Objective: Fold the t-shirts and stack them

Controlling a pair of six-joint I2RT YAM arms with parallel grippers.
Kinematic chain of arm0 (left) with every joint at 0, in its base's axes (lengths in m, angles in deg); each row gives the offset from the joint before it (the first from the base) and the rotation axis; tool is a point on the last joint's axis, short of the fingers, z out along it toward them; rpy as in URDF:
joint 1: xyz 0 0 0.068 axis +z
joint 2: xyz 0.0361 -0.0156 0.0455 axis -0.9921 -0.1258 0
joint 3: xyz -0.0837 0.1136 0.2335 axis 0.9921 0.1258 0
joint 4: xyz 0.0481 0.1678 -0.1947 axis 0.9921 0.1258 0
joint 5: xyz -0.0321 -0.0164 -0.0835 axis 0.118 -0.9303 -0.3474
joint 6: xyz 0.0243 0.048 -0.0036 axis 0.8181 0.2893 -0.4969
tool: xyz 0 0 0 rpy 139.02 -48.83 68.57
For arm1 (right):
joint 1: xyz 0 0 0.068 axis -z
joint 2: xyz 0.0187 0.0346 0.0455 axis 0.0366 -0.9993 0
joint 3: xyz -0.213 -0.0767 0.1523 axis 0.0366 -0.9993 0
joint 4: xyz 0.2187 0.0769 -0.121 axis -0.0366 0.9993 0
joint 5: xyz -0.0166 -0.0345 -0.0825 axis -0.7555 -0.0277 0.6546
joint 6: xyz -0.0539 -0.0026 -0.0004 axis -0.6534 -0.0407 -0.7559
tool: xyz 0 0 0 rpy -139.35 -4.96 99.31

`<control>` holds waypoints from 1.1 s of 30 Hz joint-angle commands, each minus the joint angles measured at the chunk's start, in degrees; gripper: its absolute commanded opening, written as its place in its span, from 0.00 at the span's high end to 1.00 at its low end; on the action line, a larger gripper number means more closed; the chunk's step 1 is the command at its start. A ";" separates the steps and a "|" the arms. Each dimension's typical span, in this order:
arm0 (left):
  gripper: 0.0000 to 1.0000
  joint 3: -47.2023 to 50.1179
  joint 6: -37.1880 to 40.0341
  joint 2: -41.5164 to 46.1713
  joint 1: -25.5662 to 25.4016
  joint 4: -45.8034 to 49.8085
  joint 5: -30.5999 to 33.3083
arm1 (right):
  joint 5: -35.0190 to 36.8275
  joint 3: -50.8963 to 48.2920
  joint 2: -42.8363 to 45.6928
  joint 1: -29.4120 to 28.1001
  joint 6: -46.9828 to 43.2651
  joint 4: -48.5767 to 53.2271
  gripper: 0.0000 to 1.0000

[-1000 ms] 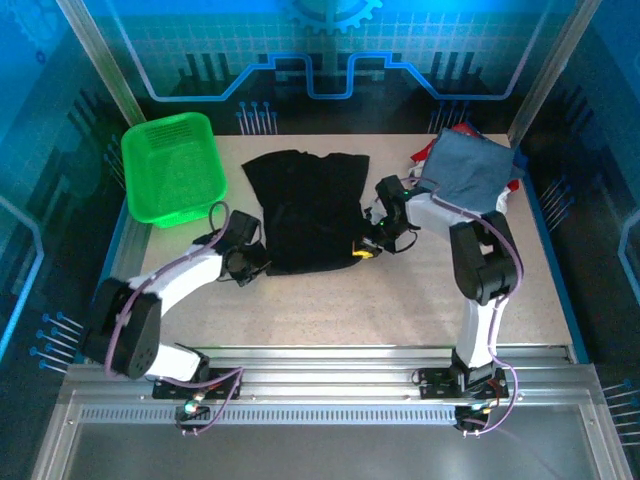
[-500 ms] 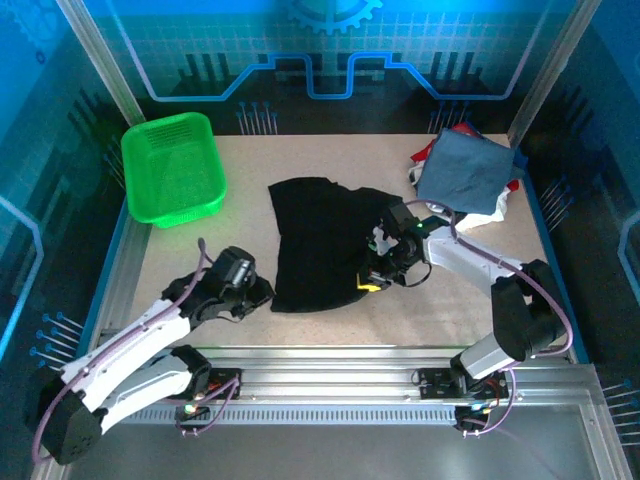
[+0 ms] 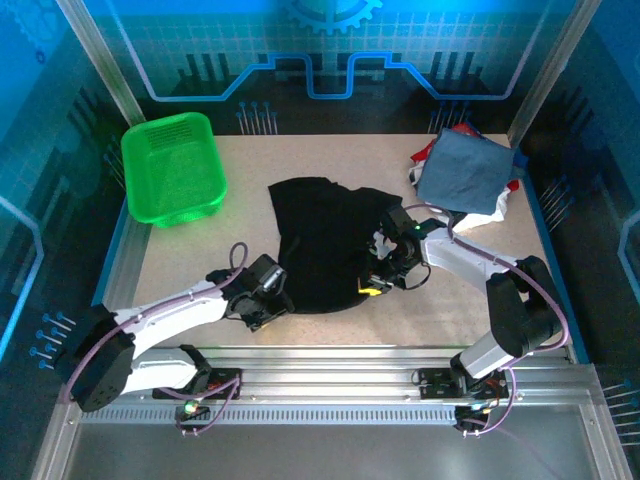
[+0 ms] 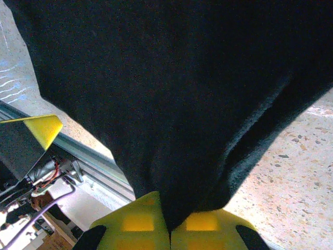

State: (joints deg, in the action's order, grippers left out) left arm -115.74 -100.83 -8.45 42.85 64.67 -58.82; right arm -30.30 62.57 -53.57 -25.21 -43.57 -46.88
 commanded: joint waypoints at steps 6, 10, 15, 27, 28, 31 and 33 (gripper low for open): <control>0.43 -2.21 -1.72 -6.73 -0.19 -4.86 2.84 | -0.63 -2.00 0.77 0.39 0.23 -0.71 1.00; 0.46 -2.37 -1.24 -7.90 1.33 -6.16 4.58 | -0.98 -2.79 1.08 0.38 -0.03 -0.98 1.00; 0.55 -4.92 0.01 -10.47 3.53 -6.98 6.14 | -2.18 -3.69 0.73 0.38 -0.03 -2.07 1.00; 0.98 -12.27 3.41 -18.86 5.42 -6.26 6.63 | -3.87 -3.61 0.19 0.46 -1.52 -1.81 1.00; 1.00 -13.02 4.20 -19.16 5.67 -5.90 6.54 | -3.96 -3.61 0.27 0.42 -1.61 -1.72 1.00; 1.00 -15.57 6.61 -18.97 5.64 -3.01 6.06 | -4.36 -3.35 0.50 0.49 -2.29 -0.72 1.00; 1.00 -15.98 7.03 -16.81 4.88 -0.10 6.13 | -4.30 -3.41 1.42 0.51 -2.66 0.42 1.00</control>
State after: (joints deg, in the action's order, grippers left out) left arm -129.79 -96.40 -27.24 48.27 61.34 -54.29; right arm -32.75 59.27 -53.55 -25.17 -44.70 -49.04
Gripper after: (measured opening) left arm 0.057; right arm 0.067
